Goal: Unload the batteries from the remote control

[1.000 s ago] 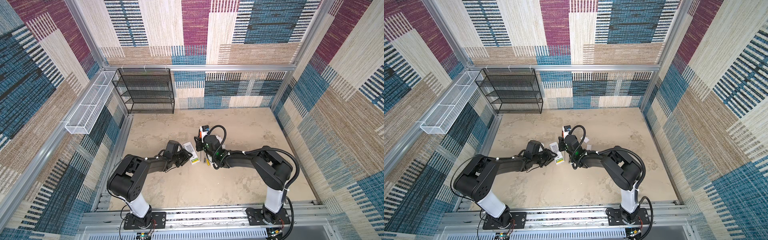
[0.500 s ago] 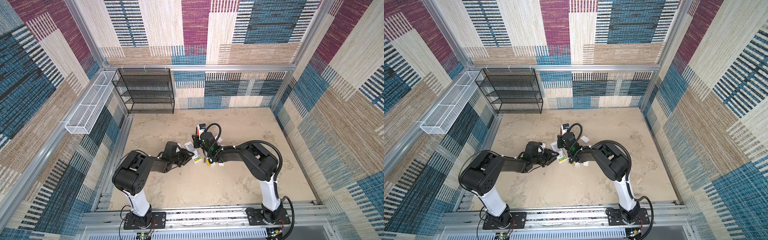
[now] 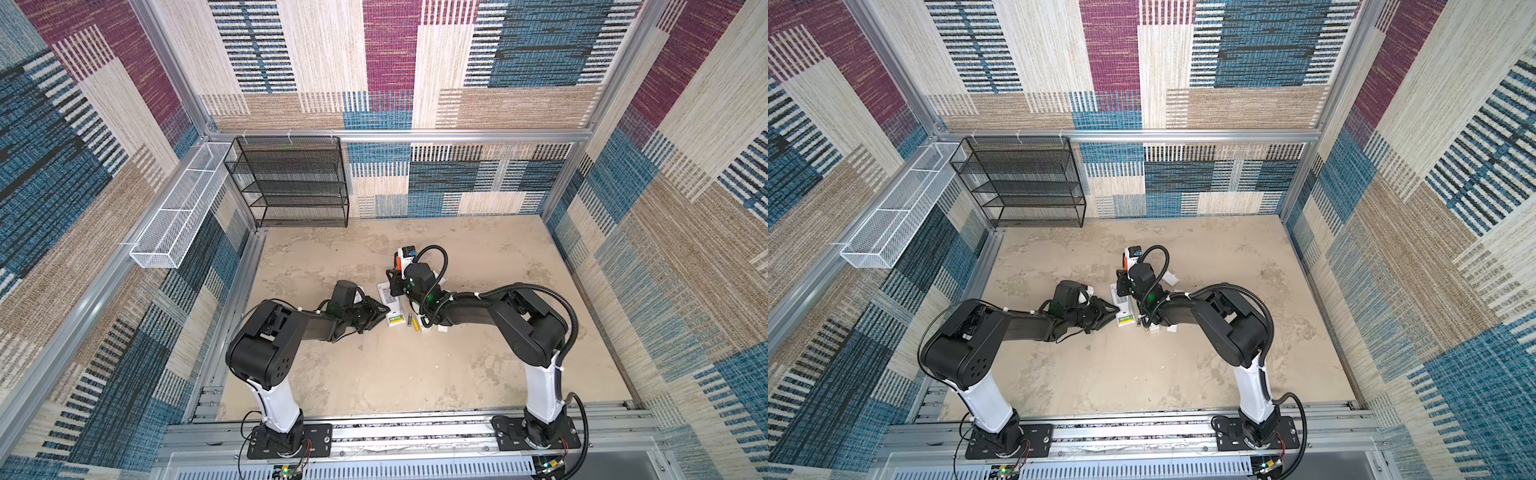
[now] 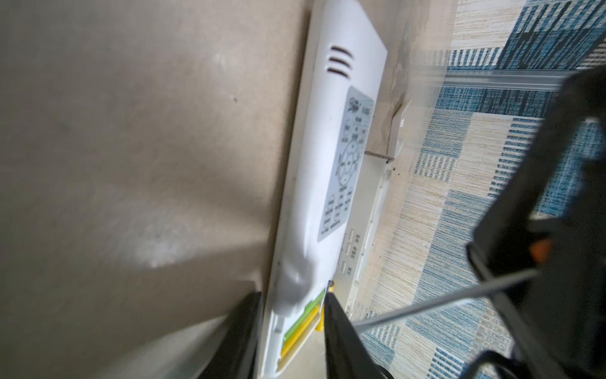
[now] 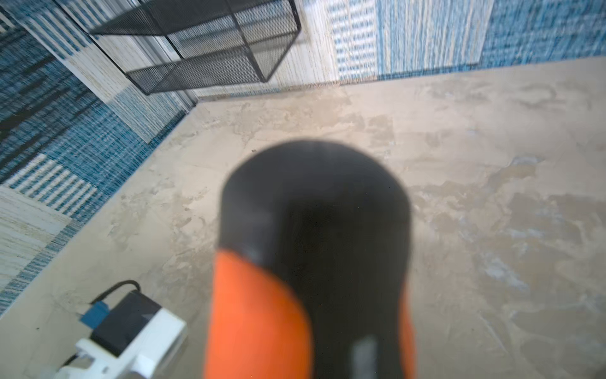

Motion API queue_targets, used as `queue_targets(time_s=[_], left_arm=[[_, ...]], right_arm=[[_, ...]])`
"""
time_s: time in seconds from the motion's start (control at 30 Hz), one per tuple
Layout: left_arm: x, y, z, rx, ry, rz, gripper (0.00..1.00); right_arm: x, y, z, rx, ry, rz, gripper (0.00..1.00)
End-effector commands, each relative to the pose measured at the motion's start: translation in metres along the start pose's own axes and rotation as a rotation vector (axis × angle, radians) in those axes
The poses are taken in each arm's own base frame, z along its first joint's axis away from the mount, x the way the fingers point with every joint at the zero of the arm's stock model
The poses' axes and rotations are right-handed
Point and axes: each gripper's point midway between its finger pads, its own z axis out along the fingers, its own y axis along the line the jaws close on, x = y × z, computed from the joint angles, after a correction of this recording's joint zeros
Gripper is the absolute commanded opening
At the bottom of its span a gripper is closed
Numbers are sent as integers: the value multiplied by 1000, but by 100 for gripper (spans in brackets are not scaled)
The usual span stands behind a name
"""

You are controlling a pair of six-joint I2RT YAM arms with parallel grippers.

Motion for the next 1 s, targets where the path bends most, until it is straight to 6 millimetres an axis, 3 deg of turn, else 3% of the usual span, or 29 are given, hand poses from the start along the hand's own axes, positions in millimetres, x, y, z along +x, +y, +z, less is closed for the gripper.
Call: queue_targets(time_s=[0.0, 0.33, 0.63, 0.77, 0.97], left_arm=[[12, 45, -4, -188, 25, -45, 36], [13, 47, -7, -213, 30, -34, 37], [13, 42, -13, -218, 25, 4, 37], [5, 18, -31, -204, -20, 140, 42], [-8, -39, -70, -124, -130, 414, 45]], right_arm=[[-22, 4, -7, 10, -47, -43, 0], [-11, -5, -13, 56, -73, -66, 0], [-20, -1, -30, 89, -172, -26, 0], [-40, 7, -45, 35, -155, 54, 0], [-74, 19, -72, -12, -127, 111, 0]])
